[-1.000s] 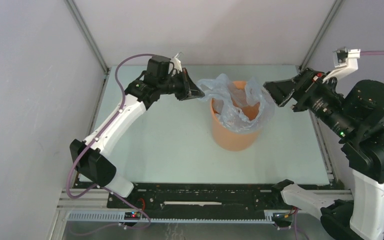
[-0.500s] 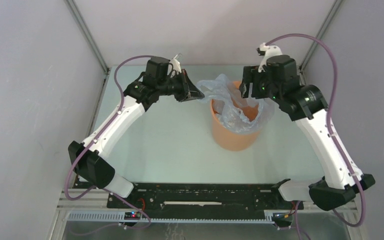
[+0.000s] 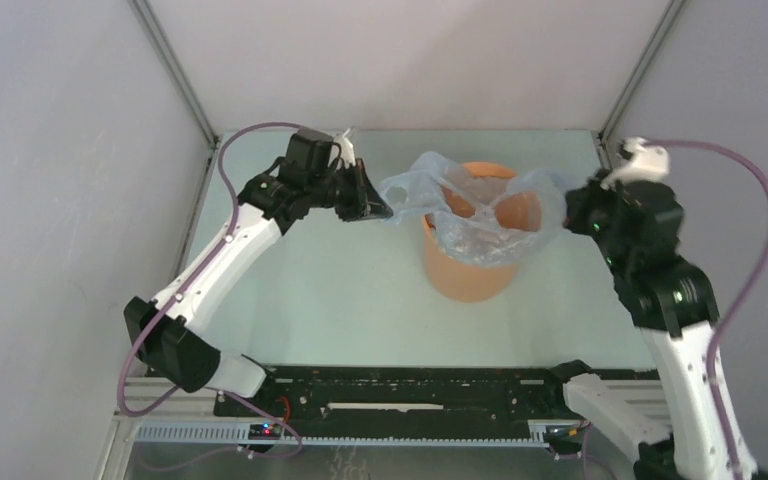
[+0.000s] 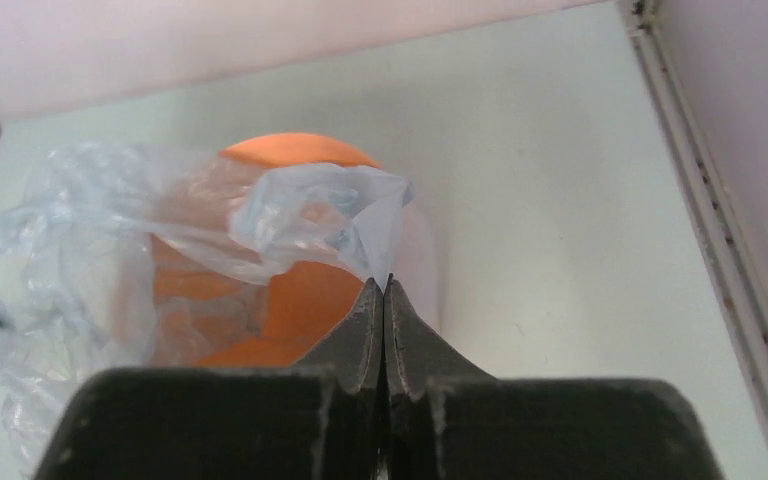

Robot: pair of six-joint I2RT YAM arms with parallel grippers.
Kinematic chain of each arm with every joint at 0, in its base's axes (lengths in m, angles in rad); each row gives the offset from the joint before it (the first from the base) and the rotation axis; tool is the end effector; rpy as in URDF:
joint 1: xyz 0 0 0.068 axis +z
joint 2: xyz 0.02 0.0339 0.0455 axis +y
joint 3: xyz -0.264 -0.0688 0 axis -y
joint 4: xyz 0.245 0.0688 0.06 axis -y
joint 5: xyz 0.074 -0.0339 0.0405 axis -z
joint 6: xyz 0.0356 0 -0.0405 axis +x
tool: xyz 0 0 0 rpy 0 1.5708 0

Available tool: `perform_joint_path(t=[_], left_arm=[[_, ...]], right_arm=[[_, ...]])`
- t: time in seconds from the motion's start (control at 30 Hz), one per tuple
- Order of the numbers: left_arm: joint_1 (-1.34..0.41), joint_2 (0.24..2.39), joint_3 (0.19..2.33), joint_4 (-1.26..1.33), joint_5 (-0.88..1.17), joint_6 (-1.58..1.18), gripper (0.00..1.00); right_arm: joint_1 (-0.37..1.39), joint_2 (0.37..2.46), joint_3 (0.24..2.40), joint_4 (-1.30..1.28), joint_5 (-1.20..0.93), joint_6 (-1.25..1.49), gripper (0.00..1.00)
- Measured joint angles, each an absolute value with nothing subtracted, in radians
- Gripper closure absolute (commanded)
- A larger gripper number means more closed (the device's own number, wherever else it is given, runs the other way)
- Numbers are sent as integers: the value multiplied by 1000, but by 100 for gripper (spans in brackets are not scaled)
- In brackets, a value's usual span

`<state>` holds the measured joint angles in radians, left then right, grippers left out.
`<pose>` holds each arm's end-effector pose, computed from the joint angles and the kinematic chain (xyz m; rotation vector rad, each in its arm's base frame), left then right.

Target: Put the trash bags into the trash bin

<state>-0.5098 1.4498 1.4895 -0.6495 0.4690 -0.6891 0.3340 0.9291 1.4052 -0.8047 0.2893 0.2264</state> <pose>0.2691 -0.1689 0.3847 0.0808 2.3590 -1.1508 0.1494 0.0411 0.4557 0.0944 1.8843 0.1087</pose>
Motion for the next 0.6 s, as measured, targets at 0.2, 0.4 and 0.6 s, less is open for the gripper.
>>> perform_joint_path(t=[0.2,0.4,0.6], left_arm=[[-510,1362,1352,-728,374,-608,100],[-510,1357,1277,-743,332,-575,100],[-510,1419,1274,-686,326,-576,100]], right_arm=[[153,676,1140,-723,133,301,100],[103,670,1009,-724,117,364,100],[83,704,940,-690,184,393,97]])
